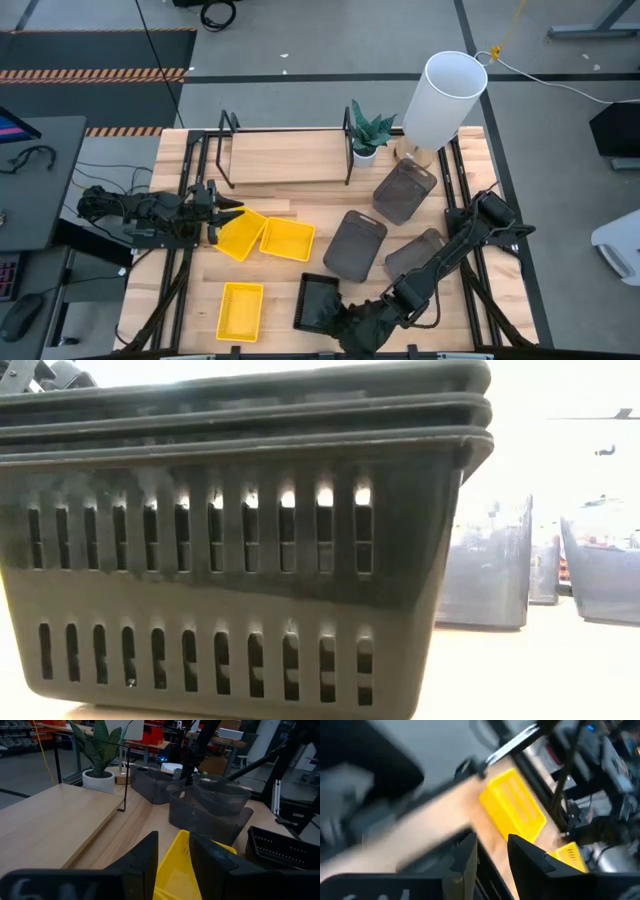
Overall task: Stack baskets on shelf by color
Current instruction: Put the stacked black bins on the shelf
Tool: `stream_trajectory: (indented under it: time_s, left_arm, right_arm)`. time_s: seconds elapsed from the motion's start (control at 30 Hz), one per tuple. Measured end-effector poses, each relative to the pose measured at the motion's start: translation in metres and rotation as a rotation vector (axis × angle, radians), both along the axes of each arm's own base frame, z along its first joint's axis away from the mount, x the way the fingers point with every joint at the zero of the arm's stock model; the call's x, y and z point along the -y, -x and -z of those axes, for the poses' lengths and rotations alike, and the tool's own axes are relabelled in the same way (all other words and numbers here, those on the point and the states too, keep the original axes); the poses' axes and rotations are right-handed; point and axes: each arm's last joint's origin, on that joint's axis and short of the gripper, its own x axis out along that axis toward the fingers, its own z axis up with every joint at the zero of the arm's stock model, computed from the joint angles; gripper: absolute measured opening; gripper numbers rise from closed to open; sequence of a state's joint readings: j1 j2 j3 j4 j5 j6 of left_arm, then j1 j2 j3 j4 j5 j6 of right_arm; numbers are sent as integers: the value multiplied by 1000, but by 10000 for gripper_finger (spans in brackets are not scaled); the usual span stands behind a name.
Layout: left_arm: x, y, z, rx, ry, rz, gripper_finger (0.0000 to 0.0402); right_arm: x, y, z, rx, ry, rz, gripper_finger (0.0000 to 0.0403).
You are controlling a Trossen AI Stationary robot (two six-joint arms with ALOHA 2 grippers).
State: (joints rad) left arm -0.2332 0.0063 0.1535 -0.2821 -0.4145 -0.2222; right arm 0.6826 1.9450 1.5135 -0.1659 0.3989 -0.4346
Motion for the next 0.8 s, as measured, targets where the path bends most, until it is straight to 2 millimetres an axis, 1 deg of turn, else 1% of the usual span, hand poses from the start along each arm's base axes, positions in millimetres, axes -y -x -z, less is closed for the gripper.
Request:
stream_trajectory:
  time_s: [0.13,0.2,0.27,0.37,0.47,0.57,0.8]
  left_arm:
    - [0,0,0,0,0,0,117]
    - [0,0,0,0,0,0,117]
    - [0,0,0,0,0,0,117]
    - [0,0,0,0,0,0,117]
    - [0,0,0,0,0,0,117]
    - [0,0,0,0,0,0,117]
    - [0,0,0,0,0,0,117]
  right_arm:
    - [8,-9,-5,7,-297,205,108]
    - [13,-12,-4,-17,-397,276,108]
    - [16,-14,-1,-44,-458,311,107]
    - [18,-13,4,-85,-487,329,107]
    - [17,-13,4,-97,-527,331,107]
    - [10,-10,2,-90,-538,303,107]
    - [-4,-1,2,-59,-503,268,107]
